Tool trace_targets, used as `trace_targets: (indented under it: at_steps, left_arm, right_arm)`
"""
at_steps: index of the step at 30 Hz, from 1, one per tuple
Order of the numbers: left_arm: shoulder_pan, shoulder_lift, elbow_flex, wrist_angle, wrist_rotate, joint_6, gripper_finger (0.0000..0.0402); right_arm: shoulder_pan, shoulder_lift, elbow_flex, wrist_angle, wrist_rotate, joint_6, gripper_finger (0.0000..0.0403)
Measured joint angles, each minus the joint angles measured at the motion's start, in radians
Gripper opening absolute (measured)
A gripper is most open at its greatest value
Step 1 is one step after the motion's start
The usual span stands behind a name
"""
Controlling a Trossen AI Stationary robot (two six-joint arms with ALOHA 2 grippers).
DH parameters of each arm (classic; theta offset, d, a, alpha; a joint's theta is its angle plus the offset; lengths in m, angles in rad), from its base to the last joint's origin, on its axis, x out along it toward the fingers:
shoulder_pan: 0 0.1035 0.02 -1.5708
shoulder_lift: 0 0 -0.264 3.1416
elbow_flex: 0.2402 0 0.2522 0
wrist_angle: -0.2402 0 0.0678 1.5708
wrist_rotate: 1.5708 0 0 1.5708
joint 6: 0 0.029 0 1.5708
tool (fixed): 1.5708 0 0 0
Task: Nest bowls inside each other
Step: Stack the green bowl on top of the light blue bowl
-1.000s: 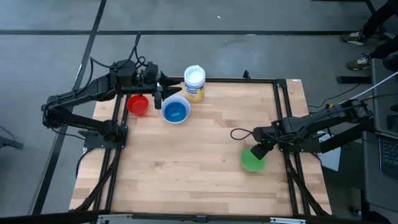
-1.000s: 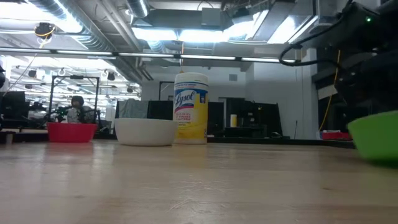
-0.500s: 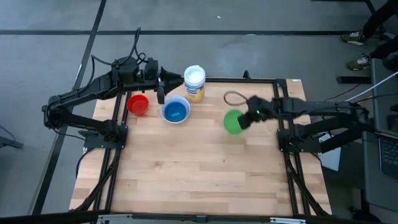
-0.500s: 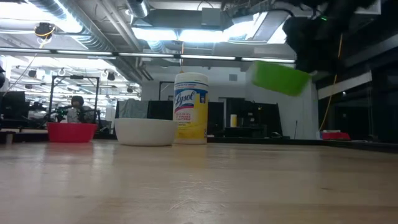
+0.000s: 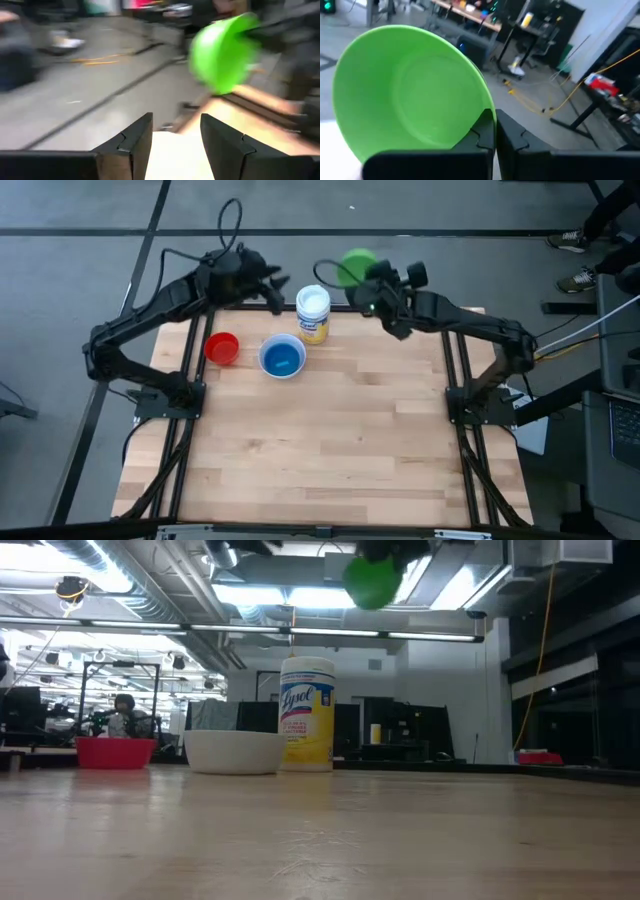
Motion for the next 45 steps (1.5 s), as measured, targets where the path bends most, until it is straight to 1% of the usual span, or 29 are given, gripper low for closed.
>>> trace_targets:
  at_steps: [3, 7, 8, 9, 12, 14, 15, 21, 25, 30, 33, 37, 40, 43, 45]
  left_arm:
    - [0.026, 0.047, 0.07, -0.052, -0.11, 0.061, 0.0161]
    - [0.065, 0.105, 0.127, -0.033, -0.116, 0.152, 0.0161]
    - [0.072, 0.119, 0.133, -0.012, -0.102, 0.181, 0.0161]
    - [0.076, 0.133, 0.136, 0.014, -0.066, 0.208, 0.0161]
    - [0.083, 0.166, 0.136, 0.11, 0.069, 0.234, 0.0161]
    - [0.079, 0.178, 0.136, 0.171, 0.151, 0.217, 0.0161]
    - [0.073, 0.182, 0.136, 0.185, 0.16, 0.199, 0.0161]
    - [0.041, 0.198, 0.136, 0.198, 0.14, 0.188, 0.0161]
    - [0.034, 0.198, 0.136, 0.207, 0.147, 0.143, 0.0161]
    - [0.023, 0.199, 0.136, 0.271, 0.166, 0.096, 0.0161]
    - [0.025, 0.207, 0.136, 0.273, 0.167, 0.086, 0.0161]
    - [0.027, 0.23, 0.137, 0.271, 0.157, 0.077, 0.0161]
    - [0.027, 0.241, 0.137, 0.273, 0.135, 0.077, 0.016]
    - [0.027, 0.253, 0.136, 0.273, 0.118, 0.082, 0.0144]
    - [0.027, 0.254, 0.136, 0.277, 0.114, 0.091, 0.0112]
  right_arm:
    - [-0.003, 0.039, 0.088, 0.077, 0.013, -0.102, 0.0002]
    - [-0.003, 0.041, 0.104, 0.239, -0.02, -0.255, 0.0001]
    - [-0.002, 0.041, 0.104, 0.273, -0.033, -0.275, 0.0001]
    - [-0.001, 0.042, 0.104, 0.304, -0.051, -0.292, 0.0001]
    - [0.009, 0.042, 0.104, 0.361, -0.068, -0.339, 0.0001]
    - [0.011, 0.042, 0.104, 0.357, -0.068, -0.35, 0.0001]
    - [0.011, 0.042, 0.104, 0.355, -0.064, -0.354, 0.0001]
    - [0.006, 0.042, 0.103, 0.358, -0.066, -0.354, 0.0001]
    - [0.006, 0.048, 0.103, 0.368, -0.083, -0.353, 0.0001]
    - [-0.005, 0.053, 0.103, 0.376, -0.115, -0.356, 0.0001]
    - [-0.005, 0.053, 0.103, 0.412, -0.131, -0.369, 0.0001]
    - [0.002, 0.052, 0.103, 0.487, -0.139, -0.435, 0.0001]
    - [0.011, 0.052, 0.103, 0.493, -0.139, -0.443, 0.0001]
    - [0.02, 0.052, 0.103, 0.496, -0.132, -0.456, 0.0001]
    - [0.021, 0.051, 0.103, 0.499, -0.131, -0.458, 0.0001]
